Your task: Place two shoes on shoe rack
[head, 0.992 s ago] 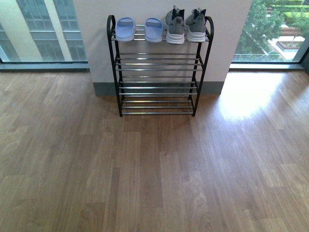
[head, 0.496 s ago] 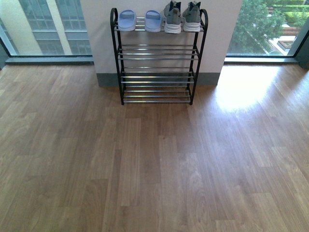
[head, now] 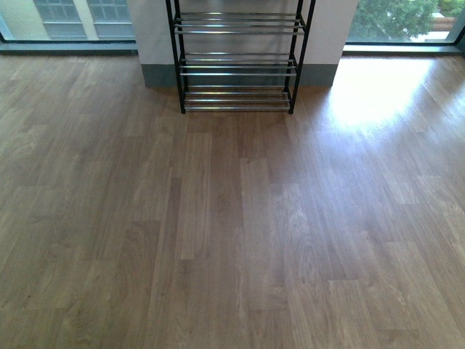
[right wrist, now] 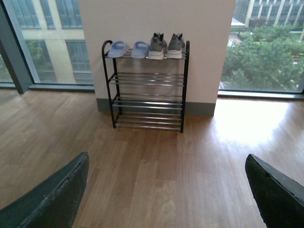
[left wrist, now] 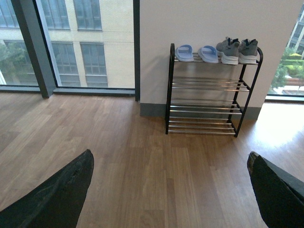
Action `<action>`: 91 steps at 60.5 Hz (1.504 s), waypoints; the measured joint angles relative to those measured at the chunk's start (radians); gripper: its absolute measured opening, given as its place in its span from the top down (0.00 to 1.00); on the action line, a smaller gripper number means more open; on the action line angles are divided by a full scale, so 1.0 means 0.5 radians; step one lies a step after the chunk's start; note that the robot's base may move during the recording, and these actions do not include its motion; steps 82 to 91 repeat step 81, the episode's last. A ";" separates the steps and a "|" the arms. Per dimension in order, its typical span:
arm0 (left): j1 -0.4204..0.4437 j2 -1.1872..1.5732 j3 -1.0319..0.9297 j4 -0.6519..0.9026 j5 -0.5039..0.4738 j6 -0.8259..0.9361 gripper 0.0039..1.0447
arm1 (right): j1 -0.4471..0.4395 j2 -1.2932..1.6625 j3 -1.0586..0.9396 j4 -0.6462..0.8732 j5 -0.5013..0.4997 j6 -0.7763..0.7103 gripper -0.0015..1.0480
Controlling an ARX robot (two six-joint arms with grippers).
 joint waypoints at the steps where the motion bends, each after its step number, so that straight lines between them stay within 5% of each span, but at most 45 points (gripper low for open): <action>1: 0.000 0.000 0.000 0.000 0.001 0.001 0.09 | 0.000 0.000 0.000 0.000 0.000 -0.001 0.09; 91: 0.000 0.000 0.000 0.000 0.001 0.001 0.09 | 0.000 0.000 0.000 0.000 0.000 0.000 0.09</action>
